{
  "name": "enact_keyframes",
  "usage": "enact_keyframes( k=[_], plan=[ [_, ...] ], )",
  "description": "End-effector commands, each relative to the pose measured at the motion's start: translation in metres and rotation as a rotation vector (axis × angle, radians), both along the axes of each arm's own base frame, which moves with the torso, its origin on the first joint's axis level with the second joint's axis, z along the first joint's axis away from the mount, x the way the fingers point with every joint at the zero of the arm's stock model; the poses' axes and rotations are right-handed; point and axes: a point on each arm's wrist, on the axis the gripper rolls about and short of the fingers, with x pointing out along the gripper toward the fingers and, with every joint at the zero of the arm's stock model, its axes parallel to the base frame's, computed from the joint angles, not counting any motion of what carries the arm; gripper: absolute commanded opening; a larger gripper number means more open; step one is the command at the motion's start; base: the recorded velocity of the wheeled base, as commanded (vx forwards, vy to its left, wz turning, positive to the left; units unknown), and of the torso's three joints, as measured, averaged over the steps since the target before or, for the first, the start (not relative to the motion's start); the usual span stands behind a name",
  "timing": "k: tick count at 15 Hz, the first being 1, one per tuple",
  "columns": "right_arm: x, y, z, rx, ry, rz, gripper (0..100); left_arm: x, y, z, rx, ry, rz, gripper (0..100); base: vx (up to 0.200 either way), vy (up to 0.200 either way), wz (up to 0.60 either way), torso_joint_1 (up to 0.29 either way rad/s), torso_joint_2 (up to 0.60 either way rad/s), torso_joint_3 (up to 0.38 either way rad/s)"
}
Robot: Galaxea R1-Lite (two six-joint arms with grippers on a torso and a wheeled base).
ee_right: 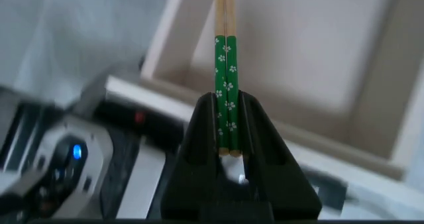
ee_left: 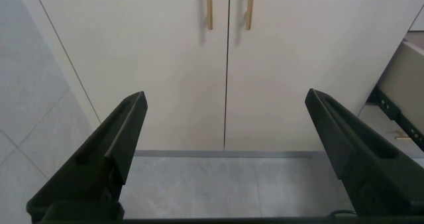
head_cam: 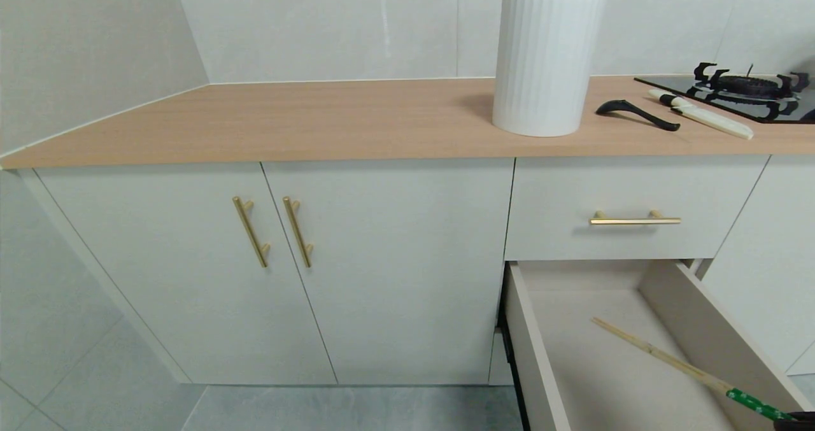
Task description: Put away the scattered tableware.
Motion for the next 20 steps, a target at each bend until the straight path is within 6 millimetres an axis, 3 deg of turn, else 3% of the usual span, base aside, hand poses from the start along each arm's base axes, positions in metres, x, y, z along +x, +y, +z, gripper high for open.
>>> enact_keyframes(
  k=[1,6,11,15,20],
  plan=[
    [0.042,0.009,-0.030,-0.039,0.214,0.005,0,0.000,0.000,0.000,0.000,0.000,0.000,100,0.000,0.000,0.00,0.000,0.00,0.000],
    [0.114,0.023,-0.063,-0.045,0.272,-0.062,0,0.000,0.000,0.000,0.000,0.000,0.000,100,0.000,0.000,0.00,0.000,0.00,0.000],
    [0.174,0.032,-0.112,-0.063,0.342,-0.123,0,0.000,0.000,0.000,0.000,0.000,0.000,100,0.000,0.000,0.00,0.000,0.00,0.000],
    [0.200,0.037,-0.163,-0.131,0.362,-0.157,0,0.000,0.000,0.000,0.000,0.000,0.000,100,0.000,0.000,0.00,0.000,0.00,0.000],
    [0.202,0.048,-0.201,-0.143,0.374,-0.123,0,0.000,0.000,0.000,0.000,0.000,0.000,100,0.000,0.000,0.00,0.000,0.00,0.000]
  ],
)
